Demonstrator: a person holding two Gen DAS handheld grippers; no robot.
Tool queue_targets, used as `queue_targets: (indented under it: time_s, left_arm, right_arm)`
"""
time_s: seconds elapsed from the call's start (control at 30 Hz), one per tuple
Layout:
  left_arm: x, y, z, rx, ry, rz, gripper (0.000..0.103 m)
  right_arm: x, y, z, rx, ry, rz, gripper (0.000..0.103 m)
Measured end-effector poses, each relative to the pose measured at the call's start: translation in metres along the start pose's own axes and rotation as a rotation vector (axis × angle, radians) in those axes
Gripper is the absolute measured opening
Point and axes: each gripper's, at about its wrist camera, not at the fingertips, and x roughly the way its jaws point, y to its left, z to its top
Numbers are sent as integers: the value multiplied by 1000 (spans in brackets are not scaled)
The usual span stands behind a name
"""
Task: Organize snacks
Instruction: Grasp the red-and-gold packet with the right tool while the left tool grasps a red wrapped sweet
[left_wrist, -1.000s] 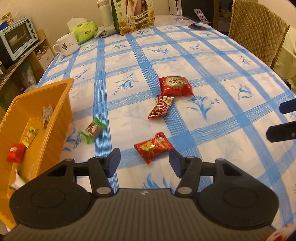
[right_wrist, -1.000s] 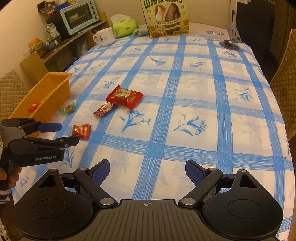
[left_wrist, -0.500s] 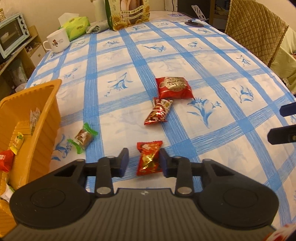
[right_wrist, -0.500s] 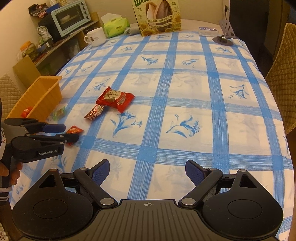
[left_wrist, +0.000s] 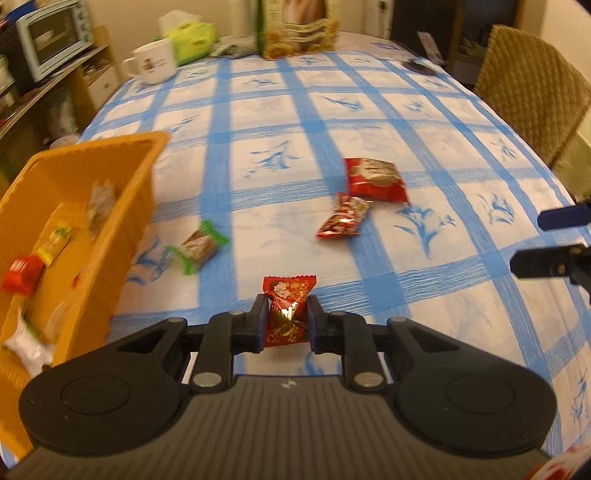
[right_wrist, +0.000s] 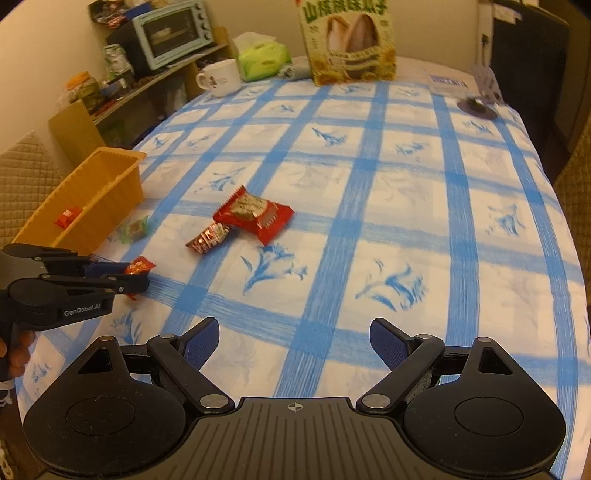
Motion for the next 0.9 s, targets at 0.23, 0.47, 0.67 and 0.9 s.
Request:
queue_targets:
  time_s: [0.23, 0.47, 0.67, 0.9]
  left_arm:
    - [-11, 17, -11, -105, -2, 57, 19]
    - [-16, 26, -10, -150, 1, 92, 19]
    - [-19, 31, -10, -178, 1, 114, 19]
    - [-20, 37, -11, -197, 8, 128, 19]
  right_arm:
    - [27, 4, 23, -246, -83, 81, 88]
    - [67, 9, 48, -442, -80, 100, 69]
    - [94, 16, 60, -575, -56, 131, 58]
    - [119, 24, 66, -634, -23, 152, 49]
